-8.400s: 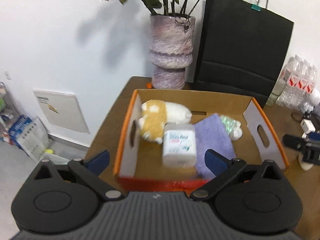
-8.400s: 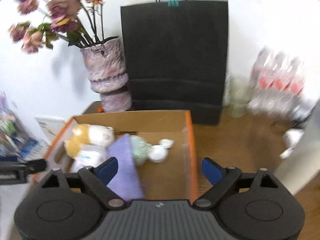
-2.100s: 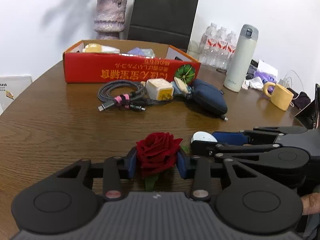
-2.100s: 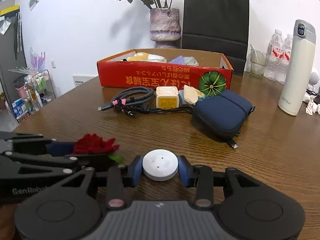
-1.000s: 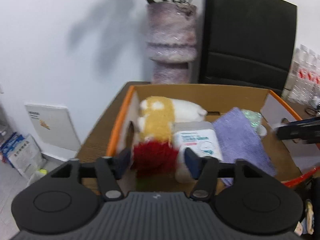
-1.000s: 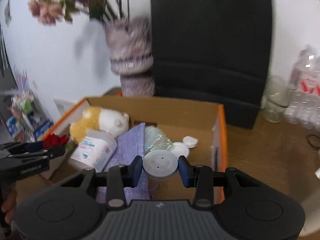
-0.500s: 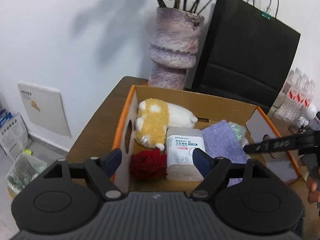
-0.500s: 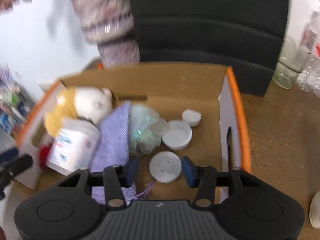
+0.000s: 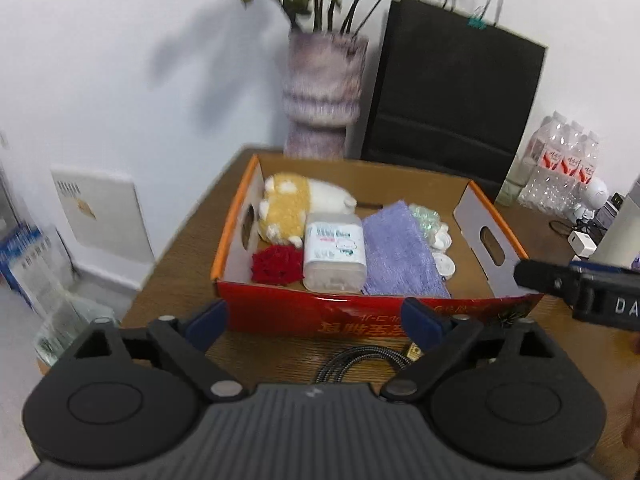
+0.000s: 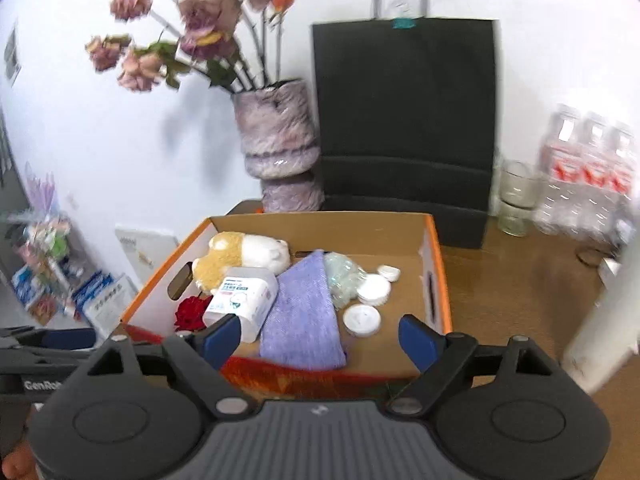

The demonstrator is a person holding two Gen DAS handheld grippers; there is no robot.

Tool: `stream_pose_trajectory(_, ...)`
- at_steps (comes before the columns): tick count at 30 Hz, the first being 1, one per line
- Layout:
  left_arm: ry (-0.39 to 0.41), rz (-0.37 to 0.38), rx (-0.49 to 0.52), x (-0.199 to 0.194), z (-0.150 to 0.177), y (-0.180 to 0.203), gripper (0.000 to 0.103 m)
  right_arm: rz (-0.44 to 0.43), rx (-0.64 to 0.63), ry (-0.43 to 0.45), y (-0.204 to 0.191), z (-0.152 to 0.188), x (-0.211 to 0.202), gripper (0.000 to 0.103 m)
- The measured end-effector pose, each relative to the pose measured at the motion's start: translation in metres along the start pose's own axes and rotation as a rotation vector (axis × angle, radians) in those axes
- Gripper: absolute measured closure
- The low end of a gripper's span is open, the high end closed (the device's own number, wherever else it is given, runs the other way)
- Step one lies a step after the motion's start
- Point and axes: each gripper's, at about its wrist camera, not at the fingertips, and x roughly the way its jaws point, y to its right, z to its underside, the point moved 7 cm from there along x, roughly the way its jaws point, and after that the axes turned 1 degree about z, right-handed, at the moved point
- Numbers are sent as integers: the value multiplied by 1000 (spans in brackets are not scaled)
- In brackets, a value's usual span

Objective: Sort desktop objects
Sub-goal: 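Withdraw both open tools from the box back over the table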

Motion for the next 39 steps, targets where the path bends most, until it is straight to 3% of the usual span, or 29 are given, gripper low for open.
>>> stream_pose_trajectory(3,43,-52,53,-17,17,5,5,-11,37,21,1,22,-13,17)
stream_pose_trajectory(9,76,-16,58,-44,53,12,2,18,27,89,-4,62,-49,16)
stream_pose_trajectory(18,51,-12,34,-80,146,17,0,60,-73,71,-20,161,-87,15)
stream_pose_trajectory(24,36,-1,47,-98,188,18,0,35,-43,17,-14,210,-110,14)
stream_pose_trajectory(30,7,0,69,-91,204,21,0,49,-29,-10,-8,231,-115,11)
stream_pose_trajectory(39,-43,19,95,-79,206,22,0,39,-38,-32,-12,232,-109,10)
